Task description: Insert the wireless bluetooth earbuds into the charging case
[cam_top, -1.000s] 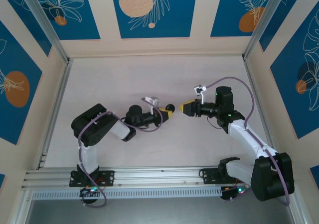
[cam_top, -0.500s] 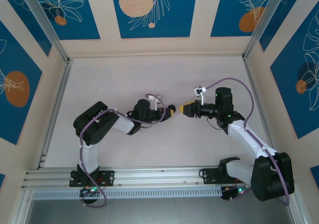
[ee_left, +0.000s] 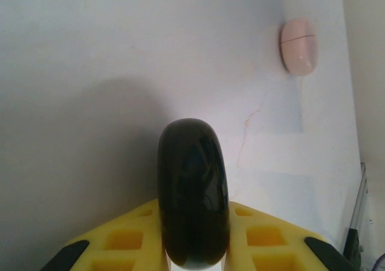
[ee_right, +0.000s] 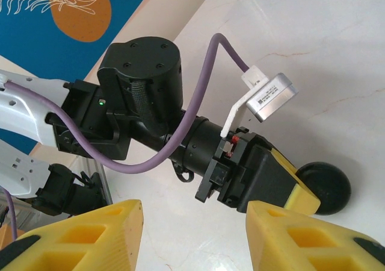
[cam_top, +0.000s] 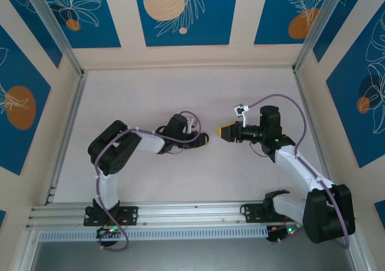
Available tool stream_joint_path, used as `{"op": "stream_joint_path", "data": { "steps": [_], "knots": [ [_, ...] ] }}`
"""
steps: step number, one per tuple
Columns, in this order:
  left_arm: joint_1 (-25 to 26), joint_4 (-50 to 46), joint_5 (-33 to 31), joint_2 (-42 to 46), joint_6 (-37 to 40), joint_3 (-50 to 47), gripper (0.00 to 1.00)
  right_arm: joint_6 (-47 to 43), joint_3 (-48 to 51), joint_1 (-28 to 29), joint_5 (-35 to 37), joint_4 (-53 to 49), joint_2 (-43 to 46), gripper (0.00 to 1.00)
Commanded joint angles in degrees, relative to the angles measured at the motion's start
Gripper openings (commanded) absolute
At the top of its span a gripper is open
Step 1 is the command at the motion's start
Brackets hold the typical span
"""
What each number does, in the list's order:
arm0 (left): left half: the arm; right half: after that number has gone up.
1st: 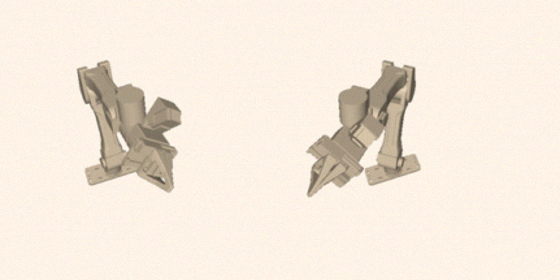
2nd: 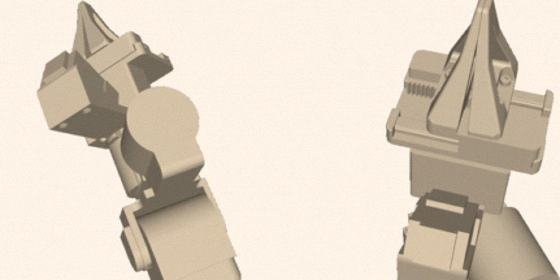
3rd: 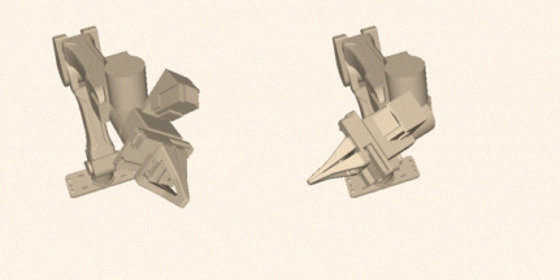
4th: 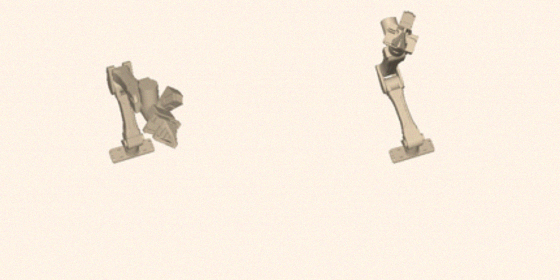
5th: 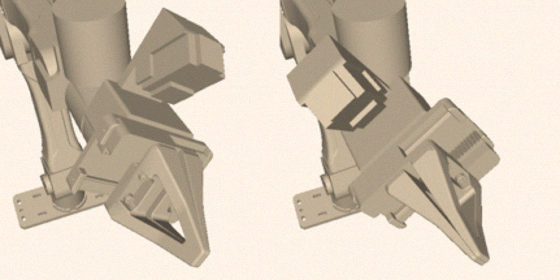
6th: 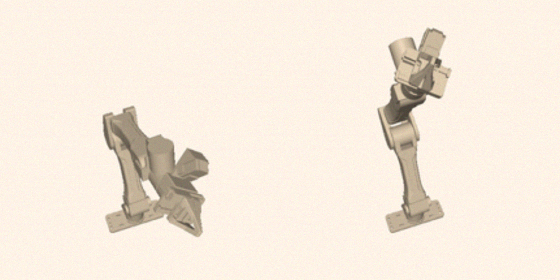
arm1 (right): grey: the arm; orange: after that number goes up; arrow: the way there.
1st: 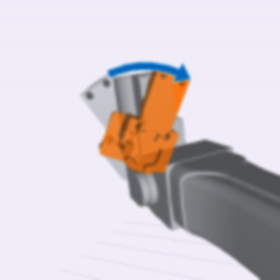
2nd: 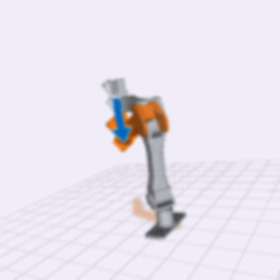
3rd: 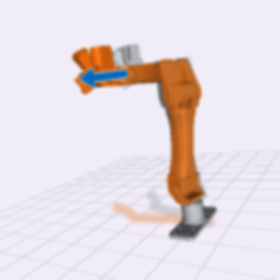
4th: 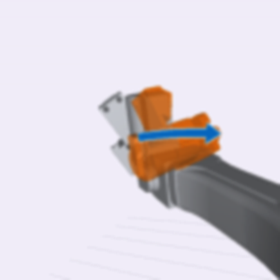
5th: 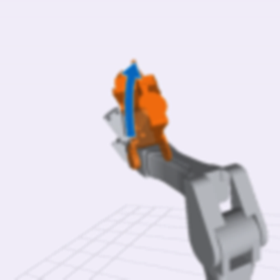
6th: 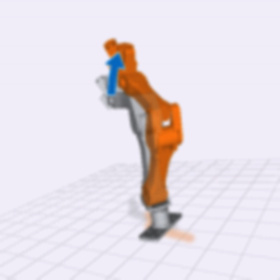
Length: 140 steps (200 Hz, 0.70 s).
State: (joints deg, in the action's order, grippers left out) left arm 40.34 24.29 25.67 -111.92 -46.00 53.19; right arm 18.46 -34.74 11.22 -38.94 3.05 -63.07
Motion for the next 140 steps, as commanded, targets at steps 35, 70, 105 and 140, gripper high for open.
{"op": "stream_joint_path", "data": {
  "steps": [35,70,105,140],
  "knots": [
    [-1.3,-12.4,-0.2,2.8,4.0,4.1,0.32,-0.1,0.7,0.5,0.6,-0.1,0.8,0.49],
    [-1.8,-19.4,-4.0,5.8,8.2,5.3,0.45,-0.5,0.4,0.4,1.4,-0.9,1.1,0.49],
    [-2.8,-28.7,-10.1,10.9,14.0,6.6,0.56,-1.5,-0.5,0.5,4.9,-2.9,1.5,0.50],
    [-4.5,-37.6,-20.3,19.3,20.9,6.9,0.66,-2.4,-1.4,0.2,14.9,-4.1,1.9,0.63]
  ]
}}
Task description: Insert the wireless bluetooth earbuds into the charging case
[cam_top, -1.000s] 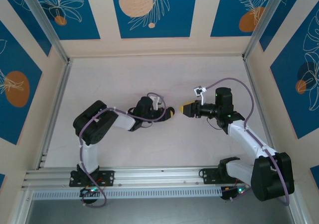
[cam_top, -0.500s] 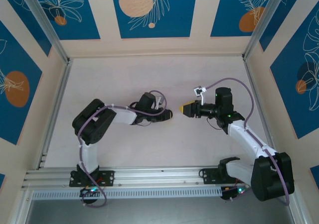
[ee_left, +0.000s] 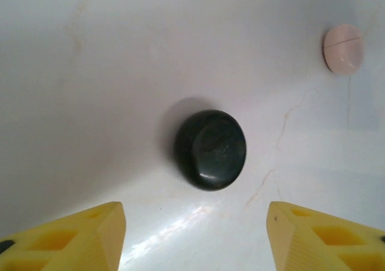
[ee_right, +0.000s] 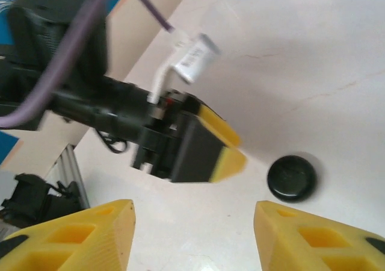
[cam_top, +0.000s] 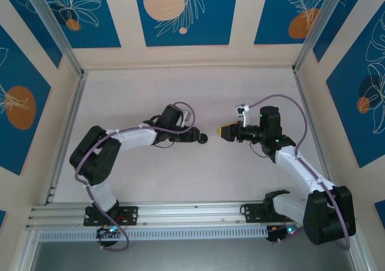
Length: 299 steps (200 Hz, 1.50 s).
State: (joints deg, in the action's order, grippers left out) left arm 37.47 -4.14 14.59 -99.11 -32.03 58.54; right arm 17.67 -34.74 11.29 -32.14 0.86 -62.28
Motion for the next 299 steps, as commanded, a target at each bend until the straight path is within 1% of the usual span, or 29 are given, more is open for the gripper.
{"op": "stream_joint_path", "data": {
  "steps": [1,17,28,32,33,34,37,41,58,78,86,109,132,170,183,190,198,207,226,234,241,250,253,260,265,272,275,285,299],
  "knots": [
    [-1.7,-9.4,-9.6,6.8,7.2,1.5,0.66,-1.8,-1.4,0.1,8.4,-2.0,1.2,0.64],
    [-3.1,-12.4,-16.0,12.4,10.7,0.7,0.71,-3.4,-1.9,0.0,14.7,-2.7,1.5,0.65],
    [-4.2,-13.5,-21.6,16.7,13.2,-0.5,0.79,-4.8,-1.6,0.0,20.3,-2.3,2.3,0.67],
    [-4.6,-13.6,-23.9,18.3,14.1,-1.2,0.86,-5.4,-1.3,-0.1,22.1,-2.0,2.5,0.77],
    [-4.6,-13.6,-24.4,18.9,14.4,-1.3,0.88,-5.6,-1.2,-0.1,22.6,-1.9,2.6,0.88],
    [-4.7,-13.5,-25.2,19.3,14.7,-1.5,0.90,-5.8,-1.2,-0.1,22.8,-1.8,2.6,0.94],
    [-5.1,-13.5,-26.9,20.7,15.4,-1.9,0.97,-6.5,-1.0,-0.2,24.4,-1.3,2.7,1.00],
    [-5.5,-13.4,-29.4,22.5,16.5,-2.7,1.00,-7.2,-0.7,-0.3,26.0,-0.8,2.9,0.99],
    [-6.8,-10.2,-40.5,30.6,20.9,-7.7,1.00,-9.3,0.6,-1.5,31.9,2.1,2.4,0.99],
    [-8.0,1.5,-53.3,40.0,25.9,-18.0,1.00,-9.4,4.2,-4.1,37.0,9.6,1.0,0.99],
    [-9.0,7.2,-55.2,43.0,28.2,-22.5,1.00,-9.0,5.8,-5.4,38.4,12.7,0.3,0.99],
    [-12.6,19.9,-55.9,46.7,31.6,-32.7,1.00,-7.3,9.6,-8.6,42.6,21.2,-1.7,0.99],
    [-14.6,35.6,-56.4,43.0,35.0,-40.9,1.00,-7.2,9.9,-10.8,42.9,24.4,-4.8,0.99],
    [-16.4,61.7,-54.7,24.2,43.6,-45.6,1.00,-9.5,12.2,-11.8,41.6,36.3,-11.6,0.99],
    [-16.8,76.9,-53.5,15.8,46.5,-47.3,1.00,-9.4,11.9,-12.7,38.8,38.6,-14.4,0.99],
    [-17.2,84.7,-51.4,11.5,45.6,-48.3,1.00,-9.8,11.7,-13.1,36.7,39.8,-16.1,0.99],
    [-17.7,81.7,-49.0,9.1,45.3,-46.5,1.00,-10.5,12.4,-13.0,35.3,42.6,-18.1,0.99],
    [-17.7,84.7,-48.1,6.1,47.7,-45.3,1.00,-10.5,13.5,-13.0,35.0,46.8,-20.6,0.99],
    [-19.4,78.1,-44.1,9.8,44.2,-45.5,1.00,-9.6,12.6,-14.9,31.0,46.7,-22.8,0.99],
    [-21.0,78.2,-41.3,9.7,43.4,-45.6,1.00,-10.1,11.8,-15.2,28.6,47.7,-25.0,0.99],
    [-22.6,77.0,-38.7,10.5,41.5,-45.8,1.00,-11.4,11.4,-13.9,29.4,47.3,-25.4,0.99],
    [-26.3,73.3,-32.1,10.6,37.1,-46.2,1.00,-12.1,10.9,-13.2,30.5,45.2,-25.0,0.99],
    [-28.5,74.5,-30.1,9.4,36.8,-45.8,1.00,-12.1,11.1,-13.2,30.5,46.2,-25.3,0.99],
    [-30.5,76.6,-28.9,6.7,35.6,-44.2,1.00,-12.0,10.9,-13.2,30.5,45.4,-25.1,0.99],
    [-31.1,70.5,-27.3,8.4,34.8,-42.5,1.00,-12.2,10.7,-13.2,30.6,44.9,-25.0,0.99],
    [-32.1,57.2,-24.0,11.5,33.9,-38.5,1.00,-12.1,11.0,-13.1,30.6,46.0,-25.2,0.99],
    [-32.5,55.1,-22.8,11.1,33.8,-37.1,1.00,-12.1,10.9,-13.1,30.7,45.4,-25.2,0.99],
    [-33.2,59.1,-21.4,9.0,34.0,-37.2,1.00,-12.2,11.0,-13.0,30.8,45.8,-25.2,0.99],
    [-33.4,58.3,-22.9,9.9,32.7,-37.6,1.00,-12.1,10.9,-13.0,31.0,45.5,-25.2,0.99]
  ]
}}
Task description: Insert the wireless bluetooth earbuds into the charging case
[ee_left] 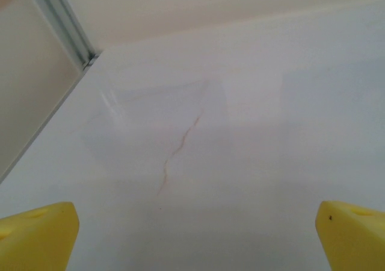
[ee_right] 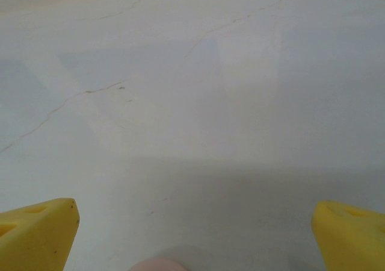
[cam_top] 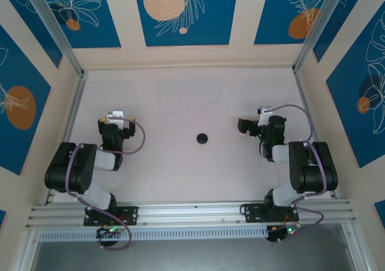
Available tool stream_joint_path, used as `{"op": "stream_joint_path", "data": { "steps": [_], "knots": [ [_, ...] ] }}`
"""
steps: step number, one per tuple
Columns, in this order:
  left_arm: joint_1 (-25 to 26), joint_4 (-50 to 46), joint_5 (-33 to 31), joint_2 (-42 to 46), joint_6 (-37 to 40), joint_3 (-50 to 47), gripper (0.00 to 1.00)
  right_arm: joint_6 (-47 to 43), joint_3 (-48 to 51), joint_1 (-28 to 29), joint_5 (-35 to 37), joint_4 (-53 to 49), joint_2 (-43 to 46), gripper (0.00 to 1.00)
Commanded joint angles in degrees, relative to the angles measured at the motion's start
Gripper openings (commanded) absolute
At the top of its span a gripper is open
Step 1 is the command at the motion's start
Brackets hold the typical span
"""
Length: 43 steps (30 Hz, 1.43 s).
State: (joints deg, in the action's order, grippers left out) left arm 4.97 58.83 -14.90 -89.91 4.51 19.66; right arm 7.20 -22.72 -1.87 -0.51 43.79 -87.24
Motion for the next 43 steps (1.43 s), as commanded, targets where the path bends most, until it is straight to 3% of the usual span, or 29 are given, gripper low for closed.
{"op": "stream_joint_path", "data": {
  "steps": [1,43],
  "knots": [
    [-0.9,-4.4,6.5,0.6,-3.8,1.3,1.00,-1.7,-1.1,0.2,-0.6,2.6,-0.2,0.99],
    [-0.8,-5.1,8.8,0.6,-2.6,1.6,1.00,-1.5,-1.4,0.3,0.3,1.8,0.0,0.99]
  ]
}}
